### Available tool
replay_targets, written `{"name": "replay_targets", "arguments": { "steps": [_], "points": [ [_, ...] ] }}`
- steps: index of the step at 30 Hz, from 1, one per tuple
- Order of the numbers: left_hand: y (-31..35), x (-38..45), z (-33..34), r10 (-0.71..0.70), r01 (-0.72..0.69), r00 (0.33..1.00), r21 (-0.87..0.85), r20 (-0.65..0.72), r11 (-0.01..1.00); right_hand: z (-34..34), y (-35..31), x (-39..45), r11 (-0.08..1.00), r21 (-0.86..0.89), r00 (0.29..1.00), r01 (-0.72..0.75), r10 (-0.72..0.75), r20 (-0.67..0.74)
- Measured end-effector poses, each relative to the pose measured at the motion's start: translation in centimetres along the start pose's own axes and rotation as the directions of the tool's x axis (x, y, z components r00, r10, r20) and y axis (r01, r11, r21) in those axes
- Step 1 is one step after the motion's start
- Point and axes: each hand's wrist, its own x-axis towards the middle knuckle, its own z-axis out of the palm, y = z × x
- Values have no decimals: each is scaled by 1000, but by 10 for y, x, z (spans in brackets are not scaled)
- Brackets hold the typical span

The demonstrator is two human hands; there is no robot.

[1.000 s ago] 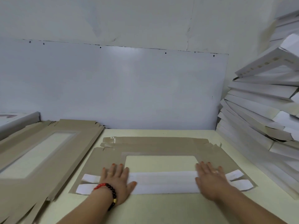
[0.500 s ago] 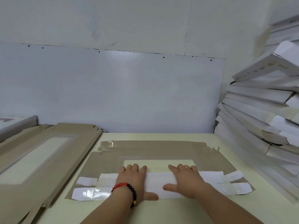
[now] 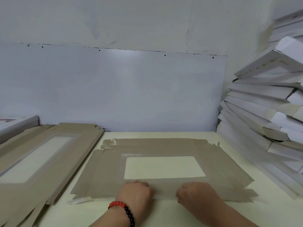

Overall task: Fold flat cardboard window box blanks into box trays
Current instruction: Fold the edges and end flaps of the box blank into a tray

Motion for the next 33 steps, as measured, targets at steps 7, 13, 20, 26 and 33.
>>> {"name": "replay_targets", "arguments": {
  "steps": [7, 13, 20, 26, 33],
  "points": [
    [20, -40, 21, 88, -109, 974, -92, -208, 990, 26, -23, -28, 991, 117, 986, 71, -51, -161],
    [38, -23, 14, 119, -143, 975, -121, -186, 982, 24, -46, -11, 996, 89, 991, 20, -8, -131],
    [-25, -32, 20, -142, 120, 987, -224, -82, 967, -2, 18, -19, 969, 163, 978, -188, 169, 122],
    [-81, -48, 18, -257, 254, 966, -200, 14, 946, 5, 64, -31, 929, 111, 909, -354, 314, 273],
    [-37, -9, 16, -285, 295, 955, -149, 87, 944, 10, 14, 15, 946, 54, 892, -319, 281, 354]
  ]
}}
